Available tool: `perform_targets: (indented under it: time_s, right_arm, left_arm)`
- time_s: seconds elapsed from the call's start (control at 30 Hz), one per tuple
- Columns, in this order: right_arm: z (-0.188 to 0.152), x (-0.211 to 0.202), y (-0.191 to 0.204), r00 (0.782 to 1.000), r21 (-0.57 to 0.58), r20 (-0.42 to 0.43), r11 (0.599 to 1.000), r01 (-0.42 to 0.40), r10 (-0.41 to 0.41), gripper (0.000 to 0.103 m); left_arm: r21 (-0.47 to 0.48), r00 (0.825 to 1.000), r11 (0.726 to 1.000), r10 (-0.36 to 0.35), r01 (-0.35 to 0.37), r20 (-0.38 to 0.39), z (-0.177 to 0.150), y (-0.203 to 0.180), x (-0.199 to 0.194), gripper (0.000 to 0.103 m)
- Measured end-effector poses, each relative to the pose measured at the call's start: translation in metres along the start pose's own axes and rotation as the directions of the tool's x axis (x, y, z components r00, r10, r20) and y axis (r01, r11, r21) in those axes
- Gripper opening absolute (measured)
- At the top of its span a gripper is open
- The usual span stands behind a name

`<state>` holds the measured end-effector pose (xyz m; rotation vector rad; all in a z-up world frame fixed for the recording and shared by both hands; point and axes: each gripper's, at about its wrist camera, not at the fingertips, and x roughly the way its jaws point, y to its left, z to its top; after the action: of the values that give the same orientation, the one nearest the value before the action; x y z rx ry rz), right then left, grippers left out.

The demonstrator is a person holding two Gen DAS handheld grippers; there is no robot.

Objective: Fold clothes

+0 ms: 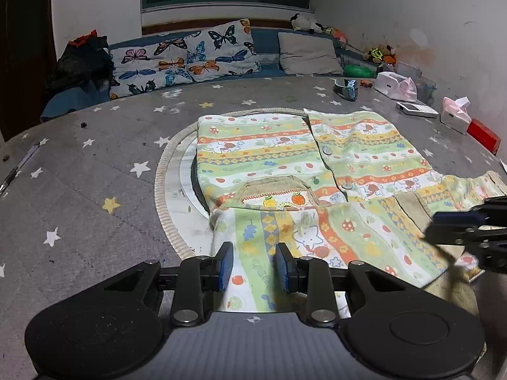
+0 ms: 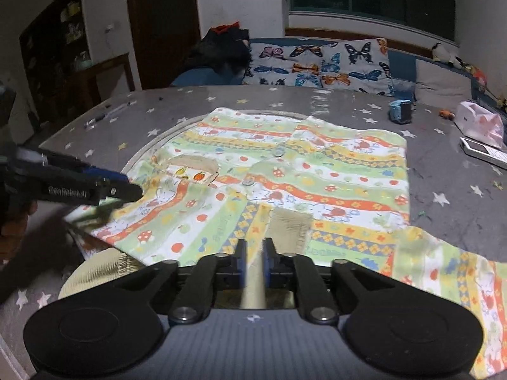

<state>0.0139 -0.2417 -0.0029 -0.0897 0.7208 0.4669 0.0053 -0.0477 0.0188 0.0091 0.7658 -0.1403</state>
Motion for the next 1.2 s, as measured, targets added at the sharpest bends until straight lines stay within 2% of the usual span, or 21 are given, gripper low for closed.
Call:
perform_targets:
  time_s: [0.07,0.13,0.23,0.33,0.43,0.47,0.53,0.6,0.73,0.87,1.03,1.13,1.2]
  right_arm:
    - [-0.006,-0.012,-0.014,0.999,0.036,0.01,0.999,0.04,-0.04,0.024]
    - [-0.014,-0.024,-0.037,0.993,0.08,0.012,0.99,0.12,-0.121,0.025]
    - [-0.026,-0.042,-0.072,0.969,0.147,0.006,0.959,0.243,-0.246,0.029]
    - [-0.038,-0.059,-0.107,0.93,0.212,-0.009,0.908,0.361,-0.367,0.036]
    - [-0.05,-0.072,-0.14,0.875,0.249,-0.029,0.844,0.474,-0.483,0.045]
    - [-0.054,-0.076,-0.15,0.854,0.26,-0.034,0.821,0.509,-0.519,0.045]
    - [-0.06,-0.083,-0.168,0.823,0.282,-0.045,0.783,0.554,-0.566,0.048]
    - [-0.065,-0.088,-0.183,0.804,0.317,-0.055,0.753,0.577,-0.592,0.053]
    - [-0.075,-0.091,-0.202,0.806,0.367,-0.071,0.736,0.569,-0.588,0.053]
    - [-0.078,-0.089,-0.208,0.822,0.409,-0.057,0.737,0.537,-0.567,0.049]
    - [-0.072,-0.089,-0.202,0.848,0.435,-0.027,0.758,0.486,-0.529,0.015]
    - [-0.067,-0.091,-0.194,0.863,0.451,0.0,0.77,0.45,-0.505,0.012]
    - [-0.059,-0.093,-0.185,0.882,0.45,0.036,0.795,0.407,-0.471,0.011]
  left_arm:
    - [-0.014,1.0,1.0,0.003,-0.003,-0.004,0.0,0.001,-0.002,0.033]
    - [-0.028,1.0,1.0,0.003,-0.003,-0.01,0.001,0.001,-0.004,0.034]
    - [-0.045,1.0,0.999,-0.003,0.002,-0.008,0.003,-0.001,-0.01,0.04]
    - [-0.038,1.0,0.999,0.006,-0.006,0.001,0.002,-0.006,-0.017,0.047]
    - [-0.037,1.0,0.999,0.014,-0.014,0.004,0.001,-0.009,-0.022,0.051]
    - [-0.037,1.0,0.999,0.016,-0.016,0.004,0.0,-0.009,-0.024,0.053]
    - [-0.038,1.0,0.999,0.021,-0.021,0.004,-0.001,-0.01,-0.026,0.053]
    - [-0.039,1.0,0.999,0.026,-0.025,0.004,-0.002,-0.011,-0.029,0.055]
    - [-0.04,0.999,0.999,0.035,-0.035,0.004,-0.004,-0.012,-0.034,0.057]
    - [-0.047,0.999,0.998,0.045,-0.046,-0.009,-0.007,-0.011,-0.034,0.058]
    - [-0.074,0.998,0.996,0.053,-0.054,-0.022,-0.012,-0.005,-0.035,0.058]
    - [-0.08,0.998,0.995,0.059,-0.06,-0.013,-0.013,-0.003,-0.039,0.059]
    - [-0.081,0.998,0.995,0.061,-0.061,-0.005,-0.014,-0.002,-0.043,0.06]
